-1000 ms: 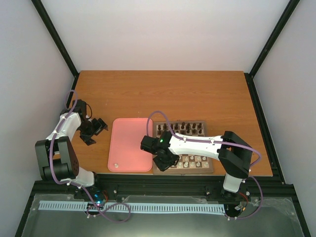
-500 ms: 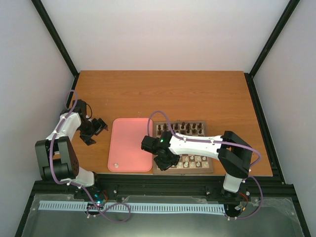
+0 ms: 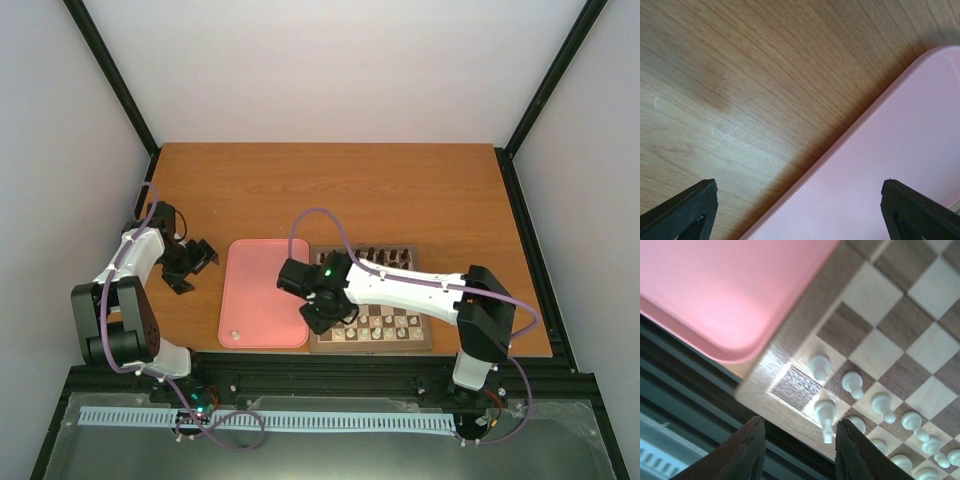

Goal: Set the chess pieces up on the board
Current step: Place the chess piece on the chessboard, then pick up the chess piece from the storage box.

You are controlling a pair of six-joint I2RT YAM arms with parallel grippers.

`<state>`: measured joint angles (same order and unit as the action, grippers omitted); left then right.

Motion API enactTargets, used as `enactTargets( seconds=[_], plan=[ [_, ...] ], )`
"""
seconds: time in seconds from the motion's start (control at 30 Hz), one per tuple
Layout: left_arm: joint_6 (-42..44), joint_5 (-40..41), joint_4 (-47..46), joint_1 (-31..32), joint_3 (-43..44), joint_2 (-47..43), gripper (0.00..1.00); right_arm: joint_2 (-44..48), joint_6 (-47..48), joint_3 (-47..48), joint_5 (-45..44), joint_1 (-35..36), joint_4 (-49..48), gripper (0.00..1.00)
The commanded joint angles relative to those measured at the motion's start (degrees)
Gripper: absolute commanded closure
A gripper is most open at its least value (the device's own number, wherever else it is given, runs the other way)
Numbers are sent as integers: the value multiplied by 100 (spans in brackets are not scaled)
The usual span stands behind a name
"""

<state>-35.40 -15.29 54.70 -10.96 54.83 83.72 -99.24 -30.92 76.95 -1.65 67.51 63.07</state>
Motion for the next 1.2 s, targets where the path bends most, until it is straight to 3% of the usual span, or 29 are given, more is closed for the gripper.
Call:
enactTargets(
  seconds=[0.0, 0.17, 0.4, 0.6, 1.17],
  plan=[
    [-52, -17, -64, 33, 66, -65, 0, 22, 261, 798, -141, 43, 228, 60],
    [-55, -14, -90, 33, 54, -48, 0, -632, 827, 1796, 207, 57, -54, 54],
    [-46, 36, -35, 41, 126, -66, 0, -2051, 1451, 3115, 838, 181, -627, 53],
    [-51, 23, 2, 39, 141, -92, 0, -3032, 1768, 4150, 1222, 370, -572, 54],
    [-55, -18, -38, 40, 141, -89, 0, -4041, 1997, 4990, 1987, 456, -387, 53]
  ],
)
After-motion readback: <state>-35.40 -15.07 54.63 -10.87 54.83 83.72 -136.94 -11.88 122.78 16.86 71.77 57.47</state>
